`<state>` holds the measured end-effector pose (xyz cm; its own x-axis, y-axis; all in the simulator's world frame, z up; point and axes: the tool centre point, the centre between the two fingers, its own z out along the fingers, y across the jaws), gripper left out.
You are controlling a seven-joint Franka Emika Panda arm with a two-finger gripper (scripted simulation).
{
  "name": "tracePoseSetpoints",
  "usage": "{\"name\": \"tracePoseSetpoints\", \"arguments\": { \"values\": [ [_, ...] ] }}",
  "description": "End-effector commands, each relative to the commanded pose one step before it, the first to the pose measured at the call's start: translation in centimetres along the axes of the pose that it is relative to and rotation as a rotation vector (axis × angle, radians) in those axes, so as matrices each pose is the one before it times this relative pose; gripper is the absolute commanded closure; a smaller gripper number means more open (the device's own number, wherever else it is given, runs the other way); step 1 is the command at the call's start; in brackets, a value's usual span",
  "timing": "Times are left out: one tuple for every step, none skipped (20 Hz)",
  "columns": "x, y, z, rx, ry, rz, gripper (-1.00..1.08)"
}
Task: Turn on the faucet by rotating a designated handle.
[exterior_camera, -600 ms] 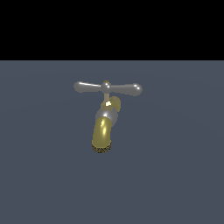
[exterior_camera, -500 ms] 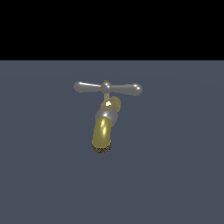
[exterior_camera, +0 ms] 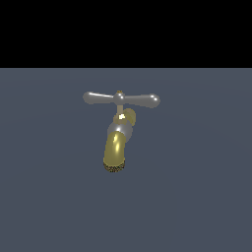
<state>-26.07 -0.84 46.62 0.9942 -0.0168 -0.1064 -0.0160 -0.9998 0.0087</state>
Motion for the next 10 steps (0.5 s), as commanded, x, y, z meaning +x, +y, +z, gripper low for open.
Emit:
{"name": "tracePoseSetpoints", "arguments": {
  "values": [
    [0.008,0.013,-0.005,-0.00054,-0.00015,0.00094,1.08],
    [0.03,-0.019,0.002,0.00074,0.00017,0.00062,1.08],
    [0.056,-0.01,0.007,0.00097,-0.00005,0.00196,1.08],
    [0.086,-0.017,0.011,0.0014,-0.00012,0.003,1.08],
    [0.117,-0.024,0.015,0.00204,-0.0001,0.00401,1.08],
    [0.147,-0.04,0.019,0.00265,-0.00005,0.00484,1.08],
    [0.176,-0.05,0.023,0.00327,-0.00004,0.0058,1.08],
    [0.203,-0.061,0.028,0.00378,-0.00006,0.00666,1.08],
    [0.228,-0.071,0.033,0.00423,-0.00011,0.00755,1.08],
    [0.252,-0.079,0.038,0.0046,-0.00021,0.00844,1.08]
  ]
}}
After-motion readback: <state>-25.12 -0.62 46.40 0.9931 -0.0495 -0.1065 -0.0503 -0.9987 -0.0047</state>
